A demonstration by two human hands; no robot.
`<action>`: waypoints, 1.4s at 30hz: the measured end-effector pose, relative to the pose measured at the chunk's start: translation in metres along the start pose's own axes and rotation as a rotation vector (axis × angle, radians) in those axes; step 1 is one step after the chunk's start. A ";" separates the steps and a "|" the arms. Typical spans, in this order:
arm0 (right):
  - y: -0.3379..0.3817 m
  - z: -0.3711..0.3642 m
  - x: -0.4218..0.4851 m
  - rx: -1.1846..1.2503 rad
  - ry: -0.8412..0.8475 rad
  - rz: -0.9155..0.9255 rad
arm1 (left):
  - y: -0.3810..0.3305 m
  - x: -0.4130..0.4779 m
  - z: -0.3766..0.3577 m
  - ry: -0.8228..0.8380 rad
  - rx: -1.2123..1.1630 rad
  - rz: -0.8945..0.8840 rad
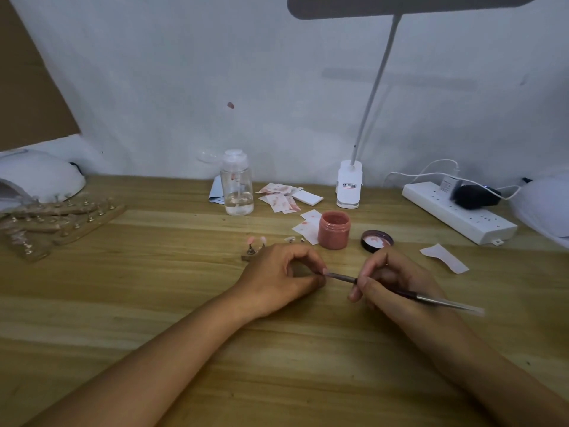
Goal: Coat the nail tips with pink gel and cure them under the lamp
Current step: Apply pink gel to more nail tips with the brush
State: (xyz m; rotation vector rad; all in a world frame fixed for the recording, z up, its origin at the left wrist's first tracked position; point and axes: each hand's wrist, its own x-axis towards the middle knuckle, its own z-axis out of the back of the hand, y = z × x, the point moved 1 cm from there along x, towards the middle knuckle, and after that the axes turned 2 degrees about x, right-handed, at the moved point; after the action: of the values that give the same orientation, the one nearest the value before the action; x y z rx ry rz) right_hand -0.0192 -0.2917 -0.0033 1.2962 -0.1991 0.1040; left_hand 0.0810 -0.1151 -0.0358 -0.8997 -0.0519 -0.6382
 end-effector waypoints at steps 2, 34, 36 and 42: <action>-0.002 0.001 0.000 0.030 -0.018 0.009 | 0.000 0.000 0.000 -0.005 -0.017 -0.010; 0.000 0.003 -0.002 0.018 -0.072 0.004 | 0.000 -0.001 -0.001 -0.016 -0.042 -0.024; 0.000 0.005 -0.002 0.029 -0.155 0.079 | 0.000 0.000 -0.001 -0.022 -0.057 -0.024; 0.005 0.016 0.040 0.046 -0.330 -0.004 | 0.001 -0.001 -0.002 -0.038 -0.027 0.011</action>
State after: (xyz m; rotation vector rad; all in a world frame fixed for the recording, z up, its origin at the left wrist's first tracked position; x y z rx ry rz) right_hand 0.0175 -0.3067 0.0134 1.3551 -0.4777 -0.1109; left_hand 0.0808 -0.1156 -0.0382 -0.9373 -0.0723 -0.6129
